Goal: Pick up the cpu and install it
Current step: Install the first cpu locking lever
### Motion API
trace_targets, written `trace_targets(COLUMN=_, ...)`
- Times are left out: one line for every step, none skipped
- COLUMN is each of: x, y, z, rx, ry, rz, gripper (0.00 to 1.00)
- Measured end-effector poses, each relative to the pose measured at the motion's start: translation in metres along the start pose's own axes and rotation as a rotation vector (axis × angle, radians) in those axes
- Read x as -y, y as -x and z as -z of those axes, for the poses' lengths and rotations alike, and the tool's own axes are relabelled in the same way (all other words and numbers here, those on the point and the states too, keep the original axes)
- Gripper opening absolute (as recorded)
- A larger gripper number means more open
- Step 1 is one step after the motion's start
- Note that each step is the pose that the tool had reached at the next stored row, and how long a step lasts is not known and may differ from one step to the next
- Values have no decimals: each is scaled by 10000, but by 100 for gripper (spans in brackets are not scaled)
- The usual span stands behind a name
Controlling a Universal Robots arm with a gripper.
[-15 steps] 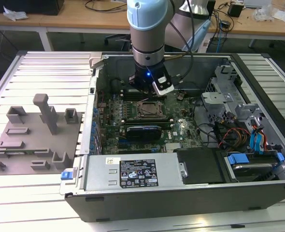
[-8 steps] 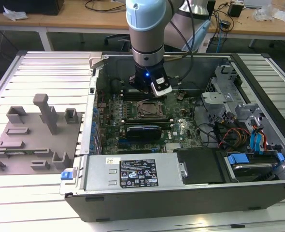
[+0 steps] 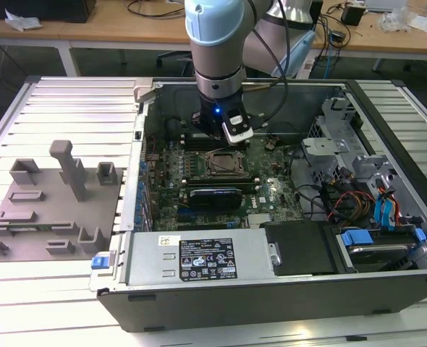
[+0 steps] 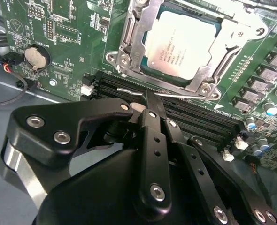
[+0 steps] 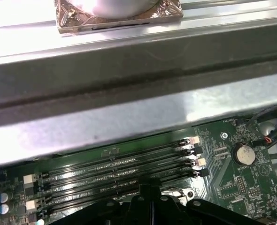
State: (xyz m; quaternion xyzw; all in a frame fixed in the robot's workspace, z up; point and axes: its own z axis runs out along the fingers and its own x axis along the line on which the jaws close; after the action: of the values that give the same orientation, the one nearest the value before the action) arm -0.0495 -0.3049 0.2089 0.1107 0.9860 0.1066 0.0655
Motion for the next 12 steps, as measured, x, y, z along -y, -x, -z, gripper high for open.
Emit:
trace_targets(x=-5, y=-8, z=-2, rx=6, ry=-4, rz=-30, gripper=11)
trace_targets(x=-8, y=-12, z=-4, rx=12, ry=-4, rz=-54, gripper=11)
trace_targets(x=-8, y=-14, z=-10, rx=21, ry=-7, rz=-88, gripper=11)
trace_targets(x=-7, y=-15, z=-15, rx=24, ry=-16, rz=-94, gripper=11)
trace_targets(x=-6, y=-15, z=-19, rx=26, ry=-21, rz=-97, gripper=11)
trace_targets(x=-5, y=-16, z=-22, rx=28, ry=-36, rz=-99, gripper=11)
trace_targets(x=-5, y=-16, z=-22, rx=30, ry=-43, rz=-98, gripper=11)
trace_targets(x=-5, y=-16, z=-22, rx=30, ry=-46, rz=-97, gripper=11)
trace_targets(x=-5, y=-16, z=-23, rx=32, ry=-48, rz=-97, gripper=11)
trace_targets(x=-5, y=-16, z=-23, rx=33, ry=-48, rz=-97, gripper=11)
trace_targets(x=-4, y=-15, z=-23, rx=33, ry=-50, rz=-100, gripper=11)
trace_targets(x=-4, y=-14, z=-24, rx=36, ry=-56, rz=-104, gripper=11)
